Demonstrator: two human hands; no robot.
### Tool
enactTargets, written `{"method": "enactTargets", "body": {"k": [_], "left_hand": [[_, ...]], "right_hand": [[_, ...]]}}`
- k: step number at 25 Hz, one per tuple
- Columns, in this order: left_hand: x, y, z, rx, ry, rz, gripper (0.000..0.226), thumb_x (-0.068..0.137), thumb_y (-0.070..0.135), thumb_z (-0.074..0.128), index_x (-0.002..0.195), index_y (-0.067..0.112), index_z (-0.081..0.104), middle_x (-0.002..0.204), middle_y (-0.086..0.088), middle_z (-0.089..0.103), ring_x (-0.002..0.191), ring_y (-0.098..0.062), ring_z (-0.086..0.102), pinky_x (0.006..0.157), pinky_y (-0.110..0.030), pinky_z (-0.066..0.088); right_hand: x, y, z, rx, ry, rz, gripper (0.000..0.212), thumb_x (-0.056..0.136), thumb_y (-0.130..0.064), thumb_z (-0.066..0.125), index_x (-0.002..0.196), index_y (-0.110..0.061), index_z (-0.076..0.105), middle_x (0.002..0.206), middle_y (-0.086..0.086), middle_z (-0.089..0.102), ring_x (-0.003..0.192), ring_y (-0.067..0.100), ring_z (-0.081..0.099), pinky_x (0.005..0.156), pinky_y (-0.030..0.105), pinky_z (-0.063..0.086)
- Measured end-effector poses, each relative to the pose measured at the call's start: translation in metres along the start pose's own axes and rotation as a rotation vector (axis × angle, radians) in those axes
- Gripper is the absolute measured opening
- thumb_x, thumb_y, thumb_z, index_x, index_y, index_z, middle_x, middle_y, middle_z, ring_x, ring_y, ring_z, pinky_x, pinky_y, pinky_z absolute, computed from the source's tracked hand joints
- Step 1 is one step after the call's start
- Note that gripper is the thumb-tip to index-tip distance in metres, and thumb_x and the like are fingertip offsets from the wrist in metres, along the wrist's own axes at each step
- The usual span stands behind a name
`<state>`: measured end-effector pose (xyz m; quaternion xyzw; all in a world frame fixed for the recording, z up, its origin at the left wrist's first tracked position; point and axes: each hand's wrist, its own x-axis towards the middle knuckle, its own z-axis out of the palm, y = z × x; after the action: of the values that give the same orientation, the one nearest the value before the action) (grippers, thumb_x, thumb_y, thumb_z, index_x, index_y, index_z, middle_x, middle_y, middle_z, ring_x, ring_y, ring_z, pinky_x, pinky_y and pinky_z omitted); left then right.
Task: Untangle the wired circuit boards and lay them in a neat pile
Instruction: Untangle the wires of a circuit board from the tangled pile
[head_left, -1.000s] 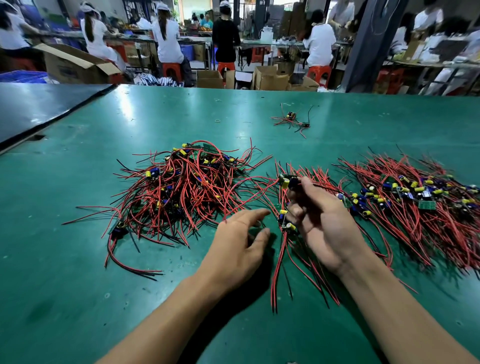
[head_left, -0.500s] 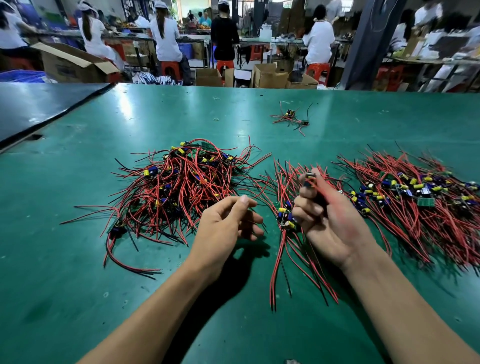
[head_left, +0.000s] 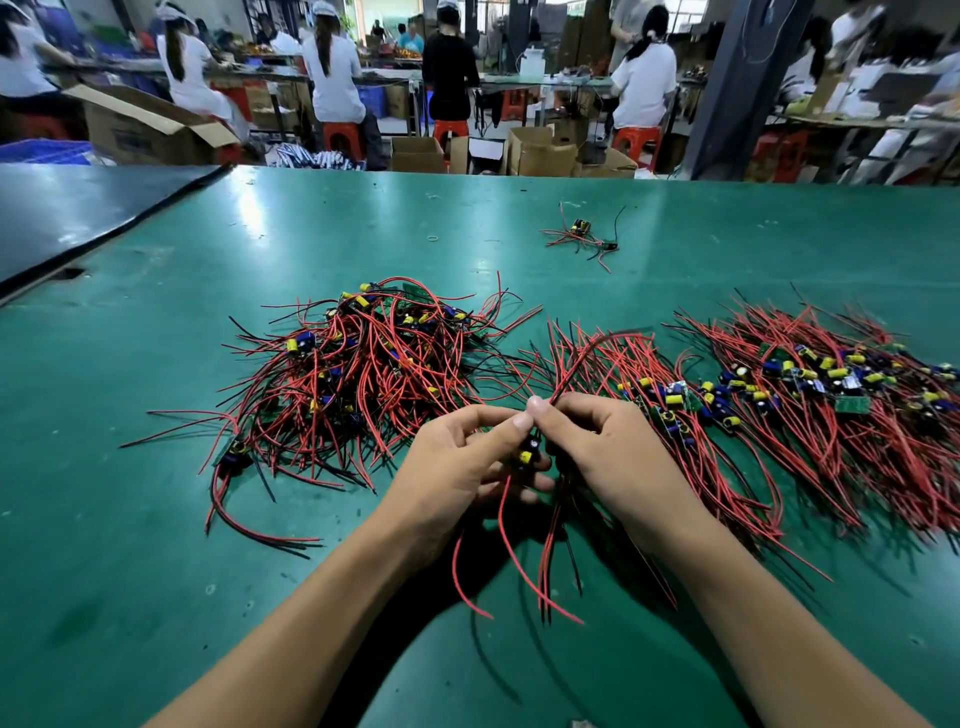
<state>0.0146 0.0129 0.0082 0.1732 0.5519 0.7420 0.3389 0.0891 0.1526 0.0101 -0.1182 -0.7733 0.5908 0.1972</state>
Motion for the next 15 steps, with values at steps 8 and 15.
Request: {"method": "enactTargets", "body": {"k": [8, 15], "left_hand": [[0.0022, -0.0032, 0.0005, 0.024, -0.036, -0.035, 0.011, 0.091, 0.012, 0.063, 0.094, 0.002, 0.060, 0.084, -0.023, 0.072, 0.072, -0.034, 0.072, 0.062, -0.033, 0.060], [0.0009, -0.0014, 0.0007, 0.158, -0.064, -0.045, 0.028, 0.094, 0.007, 0.055, 0.072, 0.008, 0.071, 0.068, -0.012, 0.068, 0.058, -0.028, 0.067, 0.069, -0.040, 0.057]], "right_hand": [[0.0029, -0.0005, -0.0048, 0.150, 0.016, 0.098, 0.025, 0.091, -0.028, 0.073, 0.075, -0.009, 0.073, 0.060, -0.001, 0.060, 0.051, 0.006, 0.051, 0.046, 0.025, 0.048], [0.0020, 0.0004, -0.0044, 0.166, -0.122, 0.138, 0.022, 0.094, -0.036, 0.067, 0.092, -0.017, 0.080, 0.080, 0.000, 0.075, 0.068, 0.010, 0.068, 0.062, 0.022, 0.055]]}}
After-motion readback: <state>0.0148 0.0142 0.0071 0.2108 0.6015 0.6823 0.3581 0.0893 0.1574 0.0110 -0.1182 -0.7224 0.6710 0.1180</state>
